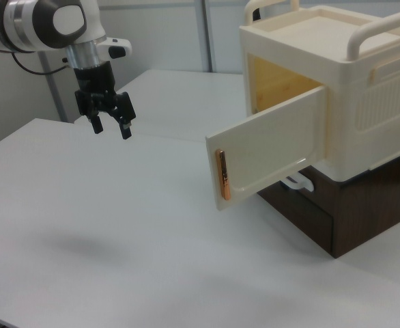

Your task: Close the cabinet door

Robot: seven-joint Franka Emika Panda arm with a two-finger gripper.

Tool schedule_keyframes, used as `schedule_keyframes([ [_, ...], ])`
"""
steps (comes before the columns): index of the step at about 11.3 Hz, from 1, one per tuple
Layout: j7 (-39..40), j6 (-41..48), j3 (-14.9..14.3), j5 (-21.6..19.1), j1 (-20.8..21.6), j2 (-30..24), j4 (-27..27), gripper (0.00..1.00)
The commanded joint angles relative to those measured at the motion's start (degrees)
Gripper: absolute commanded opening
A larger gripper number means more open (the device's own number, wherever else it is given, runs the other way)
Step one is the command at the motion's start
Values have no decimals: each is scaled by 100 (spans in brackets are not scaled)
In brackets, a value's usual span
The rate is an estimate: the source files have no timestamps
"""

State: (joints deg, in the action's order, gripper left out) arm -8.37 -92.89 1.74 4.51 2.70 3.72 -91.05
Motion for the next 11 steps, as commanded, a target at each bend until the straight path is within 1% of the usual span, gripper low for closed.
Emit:
schedule_keyframes([
  [1,-139,16,-51,33,64,-117,-141,100],
  [8,-95,16,-51,33,64,-117,-133,100],
  [9,-77,8,-51,33,55,-117,-133,96],
  [10,-77,-10,-51,33,64,-117,-141,75],
  [11,-77,-19,-51,33,64,-117,-141,48],
])
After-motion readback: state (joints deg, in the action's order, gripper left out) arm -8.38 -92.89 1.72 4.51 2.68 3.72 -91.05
